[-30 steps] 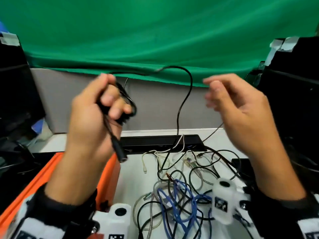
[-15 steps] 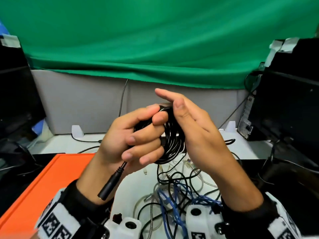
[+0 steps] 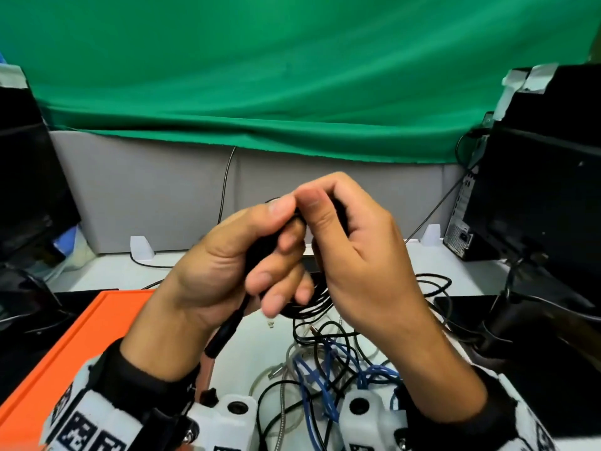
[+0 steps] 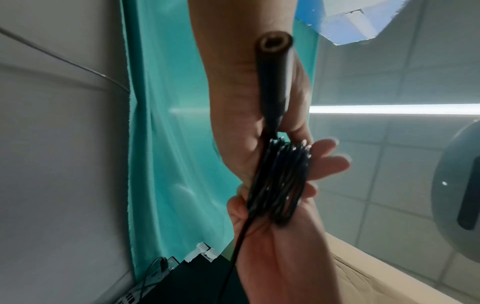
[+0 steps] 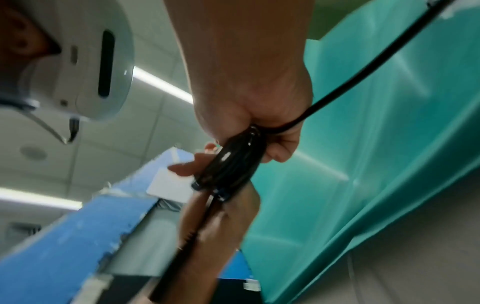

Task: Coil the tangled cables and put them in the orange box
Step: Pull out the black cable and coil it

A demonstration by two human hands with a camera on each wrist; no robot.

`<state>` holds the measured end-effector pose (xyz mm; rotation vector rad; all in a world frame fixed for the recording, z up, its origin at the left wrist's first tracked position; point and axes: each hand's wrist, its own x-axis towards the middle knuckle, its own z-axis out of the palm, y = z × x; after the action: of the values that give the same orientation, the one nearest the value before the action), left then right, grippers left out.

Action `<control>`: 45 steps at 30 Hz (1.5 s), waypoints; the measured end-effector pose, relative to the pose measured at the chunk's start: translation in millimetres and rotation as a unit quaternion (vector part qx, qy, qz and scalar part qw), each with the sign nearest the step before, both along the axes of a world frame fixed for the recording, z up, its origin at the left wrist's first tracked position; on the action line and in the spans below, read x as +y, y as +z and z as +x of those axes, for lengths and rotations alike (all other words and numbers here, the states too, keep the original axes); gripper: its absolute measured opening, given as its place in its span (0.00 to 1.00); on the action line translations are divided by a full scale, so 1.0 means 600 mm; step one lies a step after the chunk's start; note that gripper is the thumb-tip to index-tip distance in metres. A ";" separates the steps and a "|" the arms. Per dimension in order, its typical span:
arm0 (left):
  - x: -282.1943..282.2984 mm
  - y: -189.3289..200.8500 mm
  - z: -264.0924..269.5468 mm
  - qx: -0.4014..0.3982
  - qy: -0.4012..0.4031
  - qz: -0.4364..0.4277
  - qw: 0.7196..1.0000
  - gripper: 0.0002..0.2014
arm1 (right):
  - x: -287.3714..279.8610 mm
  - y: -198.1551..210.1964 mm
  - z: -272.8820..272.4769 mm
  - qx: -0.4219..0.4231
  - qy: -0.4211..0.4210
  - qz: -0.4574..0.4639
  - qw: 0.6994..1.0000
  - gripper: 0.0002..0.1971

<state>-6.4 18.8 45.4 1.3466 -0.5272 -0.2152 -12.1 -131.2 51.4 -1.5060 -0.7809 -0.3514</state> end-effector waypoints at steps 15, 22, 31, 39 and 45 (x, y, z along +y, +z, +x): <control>-0.014 -0.003 0.002 0.032 -0.223 -0.139 0.964 0.13 | -0.026 -0.008 0.033 -0.101 -0.026 -0.076 0.992 0.27; -0.016 0.026 -0.003 0.017 -0.142 -0.310 0.940 0.14 | -0.031 -0.015 0.053 0.009 -0.047 -0.056 0.997 0.24; 0.034 0.035 0.018 -0.245 0.266 -0.161 0.918 0.20 | -0.014 -0.016 0.022 -0.104 -0.106 -0.501 0.853 0.19; 0.034 0.007 0.014 -0.276 0.176 0.374 0.868 0.27 | -0.077 0.018 0.020 -0.118 -0.048 -0.227 0.966 0.06; 0.016 0.004 0.004 -0.080 -0.090 0.006 0.993 0.24 | -0.075 0.012 0.047 -0.098 -0.050 -0.061 0.992 0.03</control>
<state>-4.1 28.6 47.8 1.3357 -0.7844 -0.2596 16.1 -176.2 58.4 -1.6456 -0.8965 -0.5400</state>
